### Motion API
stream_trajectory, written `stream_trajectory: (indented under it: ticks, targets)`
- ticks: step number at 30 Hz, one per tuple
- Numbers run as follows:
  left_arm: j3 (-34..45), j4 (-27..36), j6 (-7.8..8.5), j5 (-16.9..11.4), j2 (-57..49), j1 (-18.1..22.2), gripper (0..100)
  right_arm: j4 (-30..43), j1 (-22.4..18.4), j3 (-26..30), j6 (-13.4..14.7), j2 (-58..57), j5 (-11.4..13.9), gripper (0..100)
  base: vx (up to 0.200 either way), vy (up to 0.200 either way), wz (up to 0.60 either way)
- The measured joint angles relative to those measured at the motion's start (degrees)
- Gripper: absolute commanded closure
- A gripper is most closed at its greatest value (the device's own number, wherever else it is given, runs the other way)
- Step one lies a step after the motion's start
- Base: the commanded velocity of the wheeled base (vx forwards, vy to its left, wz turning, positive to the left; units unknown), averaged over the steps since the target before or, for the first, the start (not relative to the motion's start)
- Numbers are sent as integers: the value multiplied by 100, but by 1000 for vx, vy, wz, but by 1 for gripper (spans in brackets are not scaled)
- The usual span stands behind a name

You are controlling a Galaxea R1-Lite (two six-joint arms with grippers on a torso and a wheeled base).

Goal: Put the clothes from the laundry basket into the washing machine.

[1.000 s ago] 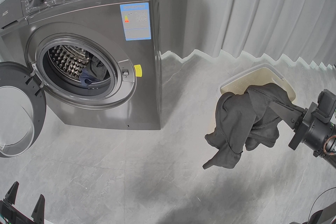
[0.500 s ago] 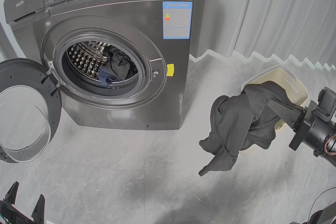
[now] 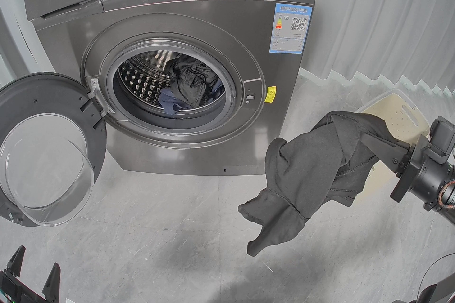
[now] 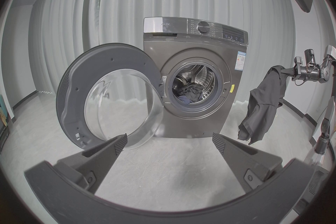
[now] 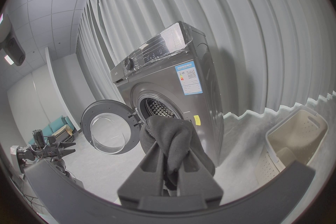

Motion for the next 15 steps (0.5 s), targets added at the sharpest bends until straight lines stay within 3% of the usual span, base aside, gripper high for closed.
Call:
stream_trajectory:
  ticks: [5,11,15]
  targets:
    - [0,-2,0,0,2,2,0,0,-16,2,0,11,-7,100,-200,0,0]
    - [0,-5,2,2,7,0,0,2,-20,52,44,35,-16,100,0,0,0]
    - [0,-2,0,0,7,0,0,2,-20,57,99,71,-21,100,0,200,0]
